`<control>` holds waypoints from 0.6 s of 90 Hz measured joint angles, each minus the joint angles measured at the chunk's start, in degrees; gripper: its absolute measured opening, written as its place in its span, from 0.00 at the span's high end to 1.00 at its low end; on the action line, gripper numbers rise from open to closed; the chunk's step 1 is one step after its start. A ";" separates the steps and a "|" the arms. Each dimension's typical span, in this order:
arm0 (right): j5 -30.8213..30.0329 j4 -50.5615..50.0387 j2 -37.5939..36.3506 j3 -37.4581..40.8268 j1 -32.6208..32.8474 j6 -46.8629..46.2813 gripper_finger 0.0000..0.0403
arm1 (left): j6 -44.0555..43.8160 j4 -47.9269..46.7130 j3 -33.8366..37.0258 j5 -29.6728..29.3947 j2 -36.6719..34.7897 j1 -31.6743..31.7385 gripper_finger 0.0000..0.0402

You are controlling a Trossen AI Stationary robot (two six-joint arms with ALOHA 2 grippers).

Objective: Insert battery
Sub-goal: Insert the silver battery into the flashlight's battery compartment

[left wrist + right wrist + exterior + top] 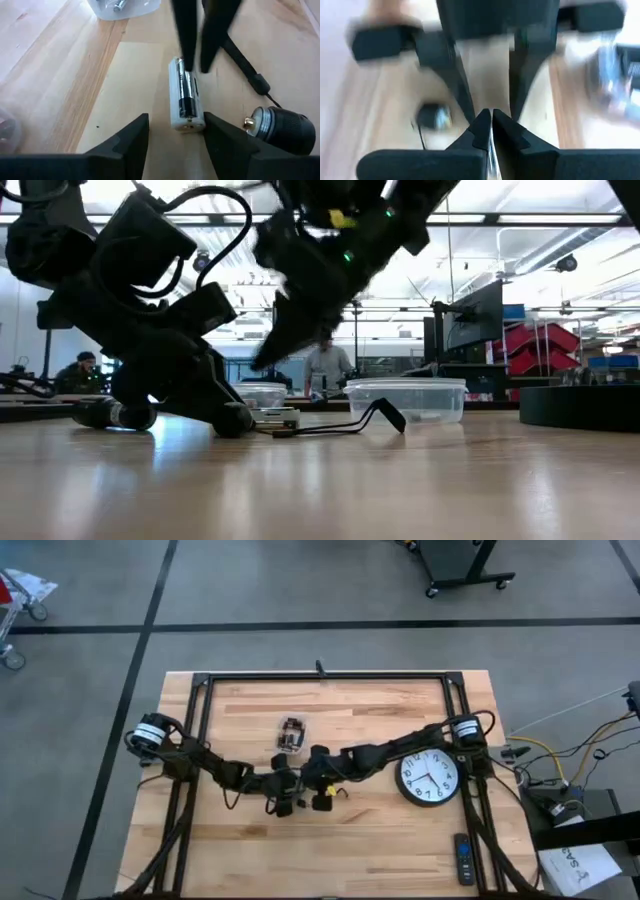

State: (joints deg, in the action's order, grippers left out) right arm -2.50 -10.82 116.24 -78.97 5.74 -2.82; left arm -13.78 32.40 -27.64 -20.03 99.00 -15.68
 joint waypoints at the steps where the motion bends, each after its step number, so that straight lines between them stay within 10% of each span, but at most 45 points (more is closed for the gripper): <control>1: -0.26 -0.26 0.00 0.08 0.04 -0.10 1.00 | 0.00 0.00 0.00 0.00 0.00 0.00 0.60; 54: -3.95 -0.59 0.14 3.55 0.74 -1.79 1.00 | 1.99 0.34 -0.04 0.11 -0.30 -0.24 0.63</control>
State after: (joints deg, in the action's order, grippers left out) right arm -6.45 -11.41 116.39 -75.42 6.48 -4.61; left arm -11.79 32.74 -27.68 -19.92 98.70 -15.92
